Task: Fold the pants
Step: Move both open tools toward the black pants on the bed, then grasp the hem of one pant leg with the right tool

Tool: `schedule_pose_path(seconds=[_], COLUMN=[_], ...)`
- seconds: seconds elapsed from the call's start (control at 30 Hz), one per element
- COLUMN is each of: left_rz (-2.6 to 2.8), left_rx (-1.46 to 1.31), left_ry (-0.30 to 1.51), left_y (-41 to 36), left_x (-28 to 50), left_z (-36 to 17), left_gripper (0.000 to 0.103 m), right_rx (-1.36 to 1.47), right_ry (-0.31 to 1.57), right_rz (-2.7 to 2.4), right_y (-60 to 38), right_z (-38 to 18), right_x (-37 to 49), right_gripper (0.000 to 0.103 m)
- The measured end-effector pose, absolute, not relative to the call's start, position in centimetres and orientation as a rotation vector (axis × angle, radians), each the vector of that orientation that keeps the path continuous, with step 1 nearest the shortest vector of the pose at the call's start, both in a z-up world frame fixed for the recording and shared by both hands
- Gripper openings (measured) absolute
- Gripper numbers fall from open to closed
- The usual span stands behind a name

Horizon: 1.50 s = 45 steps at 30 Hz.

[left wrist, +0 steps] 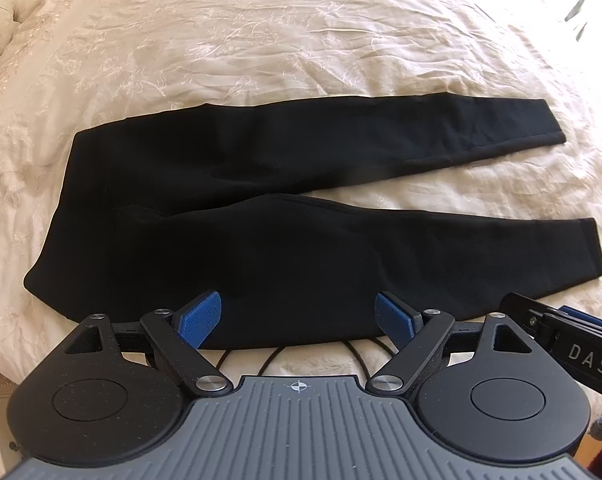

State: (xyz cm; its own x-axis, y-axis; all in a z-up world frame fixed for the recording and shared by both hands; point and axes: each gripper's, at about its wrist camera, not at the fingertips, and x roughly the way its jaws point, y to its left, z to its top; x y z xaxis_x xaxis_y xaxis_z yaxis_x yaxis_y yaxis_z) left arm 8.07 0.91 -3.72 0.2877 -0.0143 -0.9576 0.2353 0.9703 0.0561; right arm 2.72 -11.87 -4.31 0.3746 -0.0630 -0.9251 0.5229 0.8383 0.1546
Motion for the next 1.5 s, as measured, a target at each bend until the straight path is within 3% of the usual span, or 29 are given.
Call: schedule_pose_path(seconds=[0.57,1.17,1.27,1.4,1.5], left_rz=[-0.105,-0.041,-0.039,-0.035,-0.022], left_rx=[0.211,0.206,0.219,0.219,0.213], left_ry=[1.27,1.343,1.332,1.327,1.332], left_y=[-2.6,-5.2,-5.9,-6.7,-6.9], left_x=[9.0,11.1,11.4,11.9,12.4], left_z=[-3.3,-6.1,-6.3,-6.6,-7.0], left_gripper=[0.084,0.084,0.084,0.084,0.084], right_rx=[0.49,0.571,0.566,0.551,0.566], right_ry=[1.137,1.171,1.143,1.122,1.105], right_rz=[-0.323,-0.32,-0.347,-0.391,-0.429], right_y=[-15.7,-21.8,-23.9,-27.3,-30.4], right_z=[-4.4,-7.4,-8.0,-9.1,-9.9], right_x=[4.6,5.5,5.5,6.5,7.5], right_gripper=[0.07,0.07,0.067,0.054,0.053])
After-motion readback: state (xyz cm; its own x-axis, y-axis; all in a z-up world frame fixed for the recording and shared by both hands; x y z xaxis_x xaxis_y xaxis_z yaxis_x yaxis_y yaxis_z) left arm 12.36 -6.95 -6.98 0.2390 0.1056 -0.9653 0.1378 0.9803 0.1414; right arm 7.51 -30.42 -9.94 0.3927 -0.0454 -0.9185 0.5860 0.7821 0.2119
